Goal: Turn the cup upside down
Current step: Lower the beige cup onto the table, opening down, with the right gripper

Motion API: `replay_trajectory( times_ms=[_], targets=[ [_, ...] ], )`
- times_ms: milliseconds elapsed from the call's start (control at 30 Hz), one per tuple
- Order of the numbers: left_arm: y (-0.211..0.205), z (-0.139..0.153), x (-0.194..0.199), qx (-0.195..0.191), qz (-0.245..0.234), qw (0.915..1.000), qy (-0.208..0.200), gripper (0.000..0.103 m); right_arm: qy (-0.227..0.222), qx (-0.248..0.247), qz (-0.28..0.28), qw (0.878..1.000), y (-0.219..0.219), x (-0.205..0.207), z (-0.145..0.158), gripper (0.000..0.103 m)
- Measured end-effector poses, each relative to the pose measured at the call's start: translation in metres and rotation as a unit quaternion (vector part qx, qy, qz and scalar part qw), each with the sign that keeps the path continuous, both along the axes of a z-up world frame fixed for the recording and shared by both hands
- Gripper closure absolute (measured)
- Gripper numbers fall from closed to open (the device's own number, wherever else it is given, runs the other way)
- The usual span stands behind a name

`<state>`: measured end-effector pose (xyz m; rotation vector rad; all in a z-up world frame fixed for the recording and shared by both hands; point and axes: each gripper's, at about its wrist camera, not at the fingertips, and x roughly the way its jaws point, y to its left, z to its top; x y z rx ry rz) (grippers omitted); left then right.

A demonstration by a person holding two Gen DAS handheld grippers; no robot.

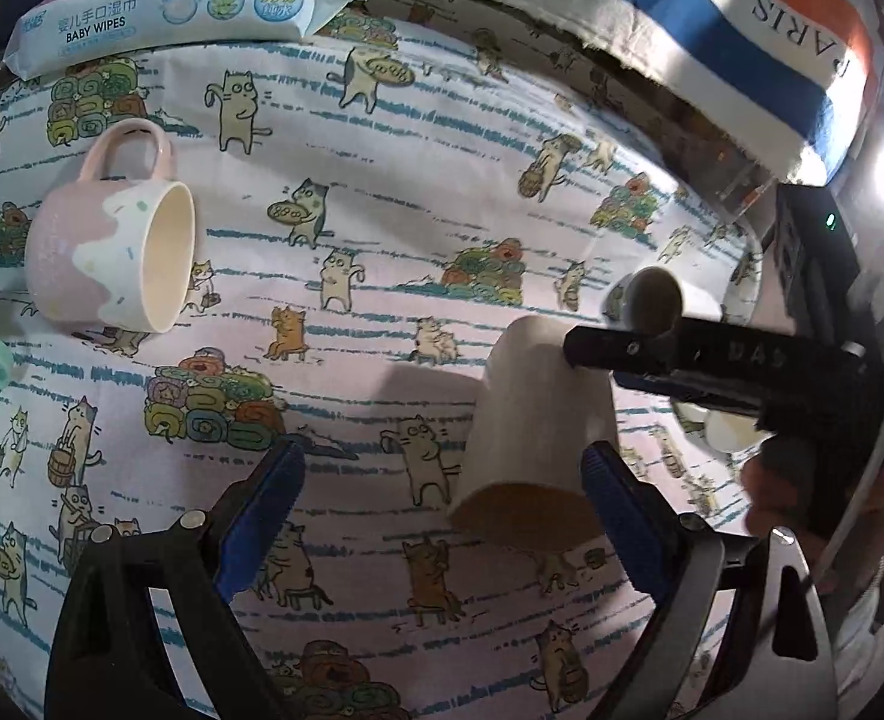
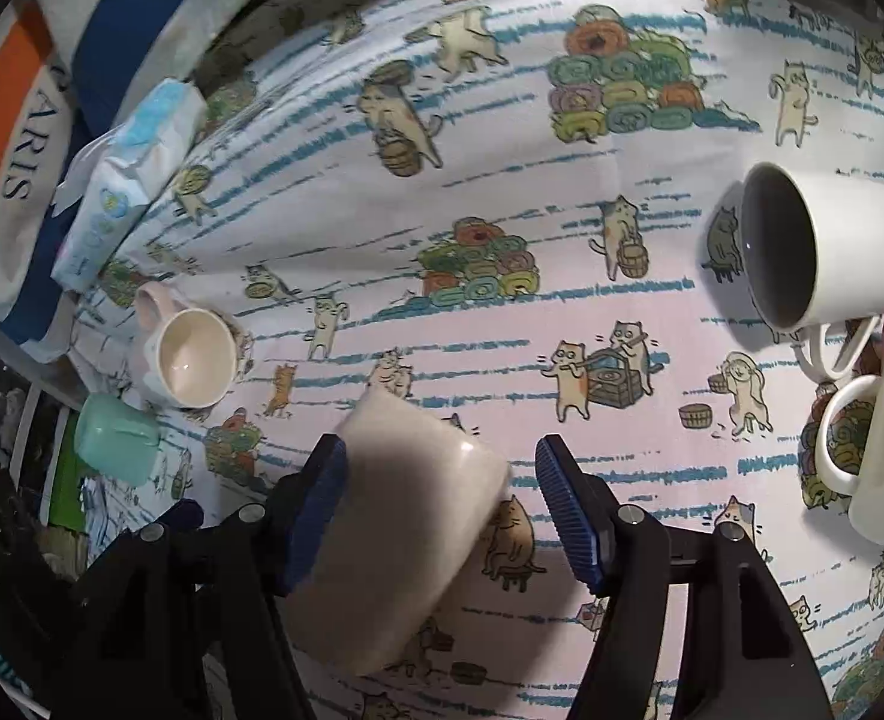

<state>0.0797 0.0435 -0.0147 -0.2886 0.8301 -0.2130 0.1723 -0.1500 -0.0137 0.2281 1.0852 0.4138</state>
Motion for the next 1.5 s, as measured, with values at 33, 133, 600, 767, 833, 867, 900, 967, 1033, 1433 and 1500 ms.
replay_trajectory(
  times_ms=[33, 133, 600, 767, 833, 867, 900, 967, 1033, 1433, 1500],
  targets=[
    [-0.001, -0.002, 0.001, 0.005, -0.002, 1.0000, 0.005, 0.010, 0.005, 0.002, -0.002, 1.000, 0.000, 0.002, 0.000, 0.036],
    [-0.002, -0.005, 0.003, -0.016, -0.013, 0.9997, 0.011, 0.009, 0.020, 0.011, -0.001, 1.000, 0.004, 0.006, 0.002, 0.036],
    [-0.007, -0.003, -0.003, -0.015, -0.009, 0.9998, 0.005, 0.008, 0.101, -0.013, -0.053, 0.993, 0.032, 0.021, -0.018, 0.025],
    [-0.002, -0.006, -0.004, -0.024, -0.010, 0.9996, 0.012, 0.008, 0.102, -0.031, -0.040, 0.993, 0.046, 0.027, -0.026, 0.025],
    [-0.003, -0.008, -0.007, -0.021, -0.010, 0.9996, 0.013, 0.008, 0.106, -0.037, -0.039, 0.993, 0.048, 0.031, -0.030, 0.025],
    [-0.005, -0.009, -0.008, -0.010, -0.010, 0.9997, 0.019, 0.010, 0.108, -0.039, -0.037, 0.993, 0.049, 0.032, -0.031, 0.025],
    [-0.008, -0.012, -0.009, 0.010, -0.004, 0.9997, 0.023, 0.010, 0.107, -0.042, -0.036, 0.993, 0.051, 0.033, -0.031, 0.025],
    [-0.009, -0.018, -0.012, 0.026, 0.004, 0.9994, 0.021, 0.011, 0.101, -0.048, -0.029, 0.993, 0.054, 0.034, -0.030, 0.025],
    [-0.003, -0.021, -0.015, -0.013, -0.007, 0.9996, 0.024, 0.012, 0.089, -0.045, -0.019, 0.995, 0.056, 0.031, -0.028, 0.025],
    [0.030, 0.021, -0.044, -0.022, 0.029, 0.9980, -0.051, 0.012, -0.109, -0.067, 0.032, 0.991, 0.029, -0.027, 0.036, 0.031],
    [0.029, 0.024, -0.045, -0.011, 0.033, 0.9978, -0.057, 0.012, -0.134, -0.079, 0.046, 0.987, 0.028, -0.035, 0.041, 0.032]
  ],
)
